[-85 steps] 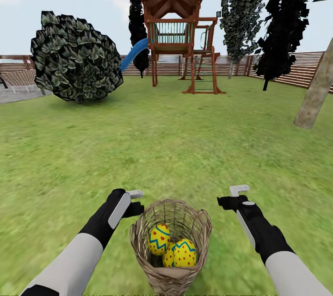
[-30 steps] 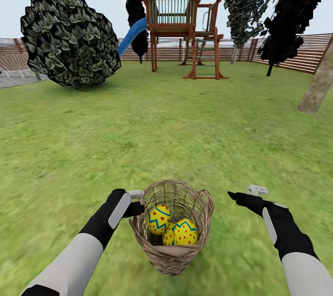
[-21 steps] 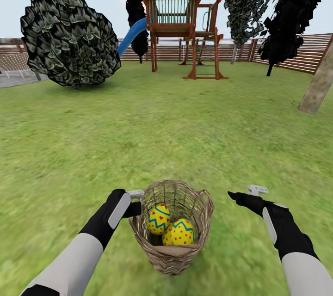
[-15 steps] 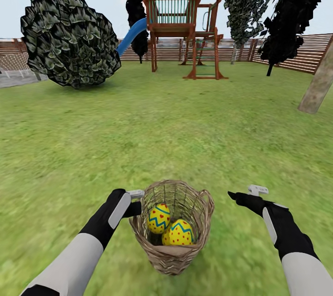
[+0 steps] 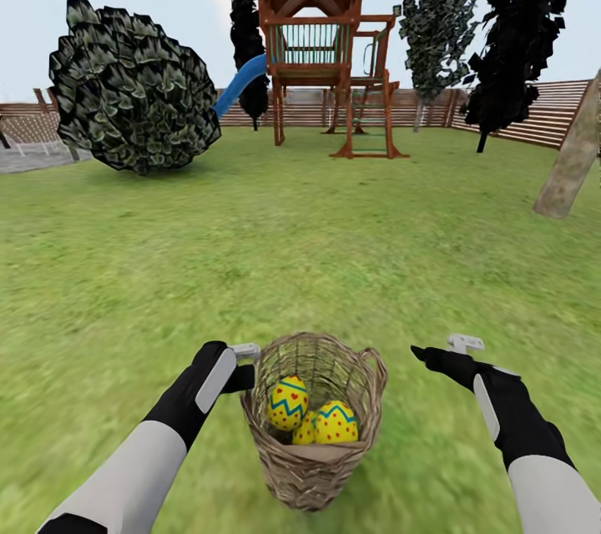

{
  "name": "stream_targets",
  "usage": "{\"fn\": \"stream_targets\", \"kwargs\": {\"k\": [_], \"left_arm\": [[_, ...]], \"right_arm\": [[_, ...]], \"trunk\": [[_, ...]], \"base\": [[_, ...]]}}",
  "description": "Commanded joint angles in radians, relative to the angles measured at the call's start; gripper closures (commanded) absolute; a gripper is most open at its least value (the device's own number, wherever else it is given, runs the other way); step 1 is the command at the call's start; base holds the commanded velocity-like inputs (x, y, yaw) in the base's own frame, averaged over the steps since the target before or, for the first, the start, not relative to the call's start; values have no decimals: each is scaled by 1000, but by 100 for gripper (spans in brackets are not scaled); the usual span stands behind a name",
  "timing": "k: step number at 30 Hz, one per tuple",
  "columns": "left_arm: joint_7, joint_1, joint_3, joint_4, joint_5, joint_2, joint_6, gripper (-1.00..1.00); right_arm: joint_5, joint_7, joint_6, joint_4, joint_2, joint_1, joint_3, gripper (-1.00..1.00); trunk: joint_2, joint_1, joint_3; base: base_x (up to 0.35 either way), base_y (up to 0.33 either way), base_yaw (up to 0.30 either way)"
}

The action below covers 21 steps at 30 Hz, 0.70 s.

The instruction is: Take the three Easter eggs out of the wicker basket on the lawn in the garden, then place them on the lawn next to a single tree (choose any tree) so that all three eggs are next to the same tree and none are left in the basket.

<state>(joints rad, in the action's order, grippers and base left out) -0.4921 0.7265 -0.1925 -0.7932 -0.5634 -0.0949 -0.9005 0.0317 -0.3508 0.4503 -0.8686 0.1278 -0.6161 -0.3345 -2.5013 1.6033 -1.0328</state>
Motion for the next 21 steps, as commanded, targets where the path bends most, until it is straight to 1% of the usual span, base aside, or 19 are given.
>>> {"fn": "stream_targets", "kwargs": {"k": [1,7,15,21], "left_arm": [[-11,1,-2,-1,-15,1,0,100],[-11,1,-2,-1,-15,1,-1,100],[-11,1,-2,-1,-15,1,-1,100],[-11,1,-2,-2,-15,1,-1,100]], "right_arm": [[5,-6,5,0,-2,-1,-2,-100],[5,-7,5,0,-4,-1,-1,-100],[5,-5,5,0,-7,-1,-1,-100],[7,-5,4,1,-8,-1,-1,-100]], "trunk": [[0,-1,3],[1,-3,26],[57,-34,51],[99,-57,76]], "base": [[0,0,0],[0,0,0],[0,0,-1],[0,0,-182]]}}
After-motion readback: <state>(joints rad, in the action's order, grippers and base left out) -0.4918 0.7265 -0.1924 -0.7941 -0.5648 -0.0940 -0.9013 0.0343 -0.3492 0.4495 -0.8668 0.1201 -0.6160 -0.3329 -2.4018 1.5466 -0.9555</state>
